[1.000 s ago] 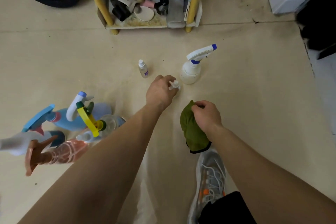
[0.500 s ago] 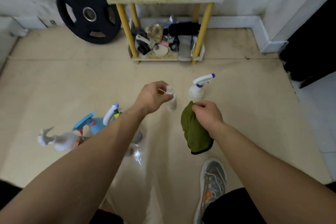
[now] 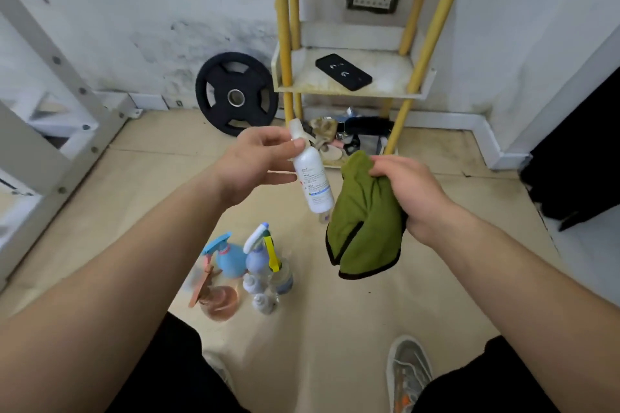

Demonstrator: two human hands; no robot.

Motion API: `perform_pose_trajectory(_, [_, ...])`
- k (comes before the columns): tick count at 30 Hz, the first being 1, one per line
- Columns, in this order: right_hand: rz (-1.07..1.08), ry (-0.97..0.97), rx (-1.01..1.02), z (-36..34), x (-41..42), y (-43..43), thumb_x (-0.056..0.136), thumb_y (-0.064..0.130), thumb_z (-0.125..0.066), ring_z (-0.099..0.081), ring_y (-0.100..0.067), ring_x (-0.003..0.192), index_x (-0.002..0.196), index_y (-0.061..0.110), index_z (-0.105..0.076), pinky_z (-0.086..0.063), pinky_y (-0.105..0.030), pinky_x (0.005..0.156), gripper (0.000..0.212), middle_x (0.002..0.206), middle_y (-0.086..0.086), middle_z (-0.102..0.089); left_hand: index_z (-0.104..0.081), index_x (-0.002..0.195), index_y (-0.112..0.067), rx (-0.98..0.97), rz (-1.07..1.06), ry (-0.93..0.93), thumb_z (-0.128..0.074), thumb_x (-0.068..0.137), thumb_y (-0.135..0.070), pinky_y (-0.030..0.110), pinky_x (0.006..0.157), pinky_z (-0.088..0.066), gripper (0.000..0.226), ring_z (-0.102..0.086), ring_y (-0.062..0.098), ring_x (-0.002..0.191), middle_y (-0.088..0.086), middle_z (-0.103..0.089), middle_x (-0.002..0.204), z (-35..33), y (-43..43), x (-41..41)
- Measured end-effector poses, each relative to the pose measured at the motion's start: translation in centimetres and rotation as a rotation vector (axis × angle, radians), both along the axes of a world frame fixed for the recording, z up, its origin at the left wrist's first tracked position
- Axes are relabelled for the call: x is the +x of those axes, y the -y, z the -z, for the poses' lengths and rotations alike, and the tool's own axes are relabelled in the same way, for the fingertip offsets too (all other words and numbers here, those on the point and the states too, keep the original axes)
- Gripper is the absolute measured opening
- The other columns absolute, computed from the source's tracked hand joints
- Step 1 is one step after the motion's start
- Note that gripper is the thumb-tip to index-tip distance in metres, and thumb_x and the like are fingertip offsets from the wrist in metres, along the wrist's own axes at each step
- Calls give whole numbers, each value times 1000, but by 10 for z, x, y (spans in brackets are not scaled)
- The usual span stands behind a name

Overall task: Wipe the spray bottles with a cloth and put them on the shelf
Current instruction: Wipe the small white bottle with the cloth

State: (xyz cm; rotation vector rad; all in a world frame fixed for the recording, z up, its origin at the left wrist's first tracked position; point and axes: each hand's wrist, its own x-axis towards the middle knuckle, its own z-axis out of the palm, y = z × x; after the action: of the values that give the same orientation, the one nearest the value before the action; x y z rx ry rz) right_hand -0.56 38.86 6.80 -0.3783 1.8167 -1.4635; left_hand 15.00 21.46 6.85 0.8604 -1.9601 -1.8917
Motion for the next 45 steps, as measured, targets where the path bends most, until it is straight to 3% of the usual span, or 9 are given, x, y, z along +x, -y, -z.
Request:
perform_pose_trajectory(3, [10,168,-157,4,-1,0,96,6,-53,-73,-30,99,111,14,-76,-60,-40,88,29,108,-15,-77,-73,91,-16,109,-66,-54,-68,90,-30,39,88,-60,14,-72,27,85,3,-73,92,-9,-1,11])
perform_pose_trajectory(6, [-14,357,-294,10,-7,4,99,11,-45,-72,-28,94,115,15,-74,-59,-39,85,33,107,-14,-75,-77,91,-19,169,-102,-61,-70,83,-35,35,80,-62,19,-74,26,80,3,-76,98,-13,3,16])
perform_pose_trajectory(10, [-89,368,-357,13,-22,17,99,13,-40,-71,-25,90,123,12,-69,-61,-37,81,37,105,-12,-73,-76,99,-15,189,-149,-37,-69,83,-38,35,80,-62,28,-74,28,82,5,-76,103,-10,14,17])
perform_pose_trajectory(17, [-202,90,-378,17,-26,40,89,3,-55,-73,-22,96,115,14,-72,-59,-32,80,32,105,-9,-76,-77,92,-17,226,-177,11,-69,90,-33,34,74,-63,18,-73,27,77,3,-76,96,2,22,0])
perform_pose_trajectory(22, [-471,-503,-223,26,-5,48,82,26,-72,-61,-5,119,135,30,-61,-51,-29,100,55,127,11,-63,-71,102,-4,194,-235,11,-68,93,-31,32,64,-60,28,-68,19,66,0,-71,81,11,13,-20])
perform_pose_trajectory(26, [-496,-770,-85,34,2,52,84,28,-81,-52,-7,117,148,29,-48,-41,-27,102,72,123,10,-52,-67,101,-4,211,-313,7,-70,93,-31,31,60,-59,28,-68,22,66,-1,-68,72,19,4,-27])
perform_pose_trajectory(35, [-307,-485,-85,43,-4,61,88,36,-76,-67,-5,108,117,34,-71,-56,-41,97,30,111,17,-72,-67,97,-7,240,-312,20,-69,94,-28,29,58,-57,22,-67,20,64,5,-70,79,24,-10,-29])
perform_pose_trajectory(39, [-355,-301,-96,41,-9,60,81,23,-85,-70,-4,102,123,27,-71,-59,-38,94,44,111,13,-74,-65,95,-7,250,-372,5,-69,94,-30,33,61,-59,24,-67,21,64,4,-71,78,24,-3,-27])
perform_pose_trajectory(45, [-431,-636,68,42,3,60,62,40,-94,-63,-3,105,126,35,-65,-53,-28,91,70,112,18,-66,-64,102,0,242,-463,27,-69,94,-28,28,52,-54,29,-65,22,65,11,-66,81,35,-11,-32])
